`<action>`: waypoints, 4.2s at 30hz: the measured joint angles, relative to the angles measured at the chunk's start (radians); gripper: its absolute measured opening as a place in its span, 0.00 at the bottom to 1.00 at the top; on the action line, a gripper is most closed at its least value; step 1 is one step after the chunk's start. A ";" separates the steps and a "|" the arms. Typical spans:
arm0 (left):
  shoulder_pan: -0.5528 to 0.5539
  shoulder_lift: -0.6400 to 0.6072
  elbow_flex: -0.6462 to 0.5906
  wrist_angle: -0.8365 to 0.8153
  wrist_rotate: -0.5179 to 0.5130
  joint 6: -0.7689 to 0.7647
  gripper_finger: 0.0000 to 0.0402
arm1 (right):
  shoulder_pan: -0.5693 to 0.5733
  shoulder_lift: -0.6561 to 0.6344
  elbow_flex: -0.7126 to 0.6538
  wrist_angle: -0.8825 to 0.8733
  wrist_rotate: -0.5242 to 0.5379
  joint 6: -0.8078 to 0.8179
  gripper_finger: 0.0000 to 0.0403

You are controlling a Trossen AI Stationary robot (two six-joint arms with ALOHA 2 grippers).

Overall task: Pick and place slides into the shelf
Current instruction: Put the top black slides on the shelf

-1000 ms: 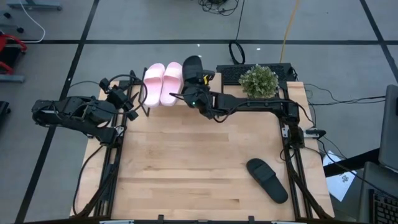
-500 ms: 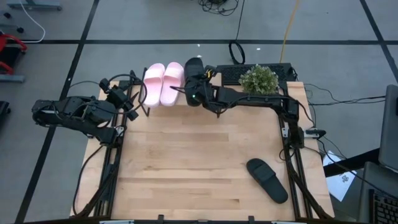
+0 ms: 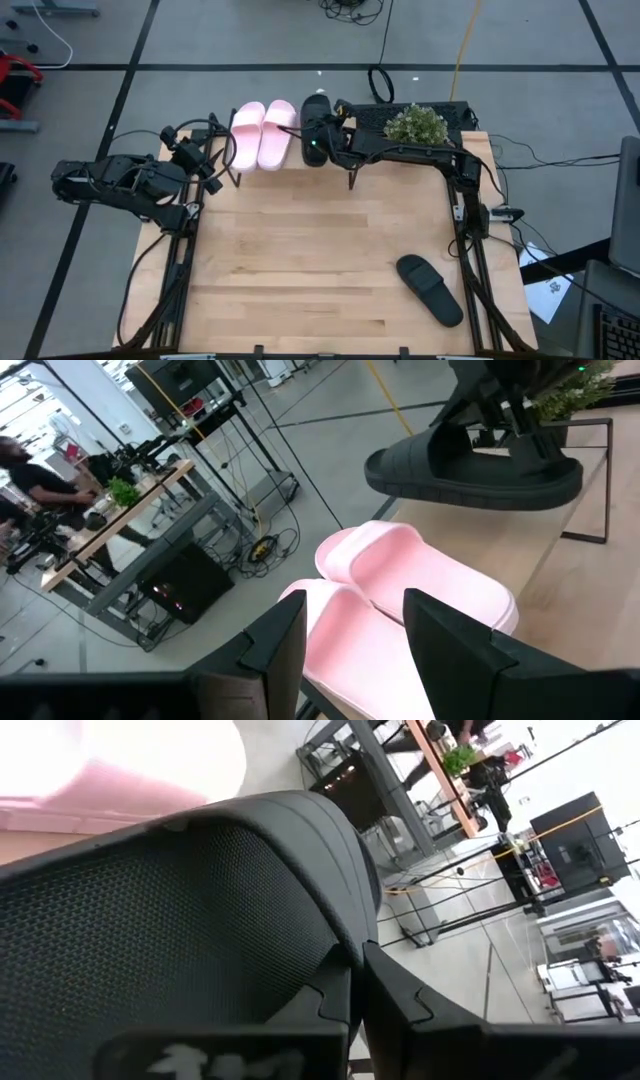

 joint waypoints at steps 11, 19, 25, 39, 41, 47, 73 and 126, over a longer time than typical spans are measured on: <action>0.000 0.002 0.000 0.002 0.000 -0.001 0.44 | 0.006 0.067 -0.001 0.058 -0.024 -0.034 0.00; 0.000 0.002 0.000 0.007 0.000 0.000 0.44 | 0.012 0.090 0.001 0.088 0.008 -0.060 0.00; 0.000 0.002 0.000 0.007 0.000 -0.001 0.44 | 0.011 0.090 0.001 0.086 0.008 -0.061 0.00; 0.000 0.002 0.000 0.007 0.002 -0.005 0.44 | 0.005 0.090 0.001 0.094 0.001 -0.063 0.02; 0.000 0.002 0.000 0.007 0.011 -0.006 0.44 | 0.005 0.090 0.001 0.096 0.001 -0.062 0.04; 0.000 0.002 0.000 0.007 0.051 -0.008 0.44 | 0.004 0.091 0.000 0.112 0.000 -0.060 0.11; 0.000 0.002 0.000 0.006 0.051 -0.005 0.44 | 0.011 0.092 0.000 0.161 -0.079 -0.066 0.20; 0.000 0.002 0.000 -0.029 0.054 -0.024 0.44 | 0.035 0.091 0.000 0.256 0.004 -0.246 0.52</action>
